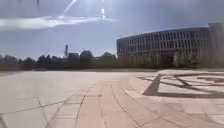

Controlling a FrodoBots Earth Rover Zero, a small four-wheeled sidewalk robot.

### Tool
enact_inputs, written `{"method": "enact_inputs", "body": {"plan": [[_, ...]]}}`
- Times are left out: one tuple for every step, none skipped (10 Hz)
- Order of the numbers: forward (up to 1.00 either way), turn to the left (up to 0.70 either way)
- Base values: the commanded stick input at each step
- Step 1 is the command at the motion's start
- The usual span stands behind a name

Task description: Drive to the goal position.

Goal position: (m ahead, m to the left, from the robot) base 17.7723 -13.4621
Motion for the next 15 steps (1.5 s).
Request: {"method": "enact_inputs", "body": {"plan": [[0.70, 0.02], [0.70, 0.02], [0.70, 0.01], [0.70, 0.02], [0.70, 0.02], [0.70, 0.01], [0.70, 0.02], [0.70, 0.02], [0.70, 0.03], [0.70, 0.07], [0.70, 0.06], [0.70, 0.02], [0.70, 0.02], [0.70, 0.02], [0.70, 0.02]]}}
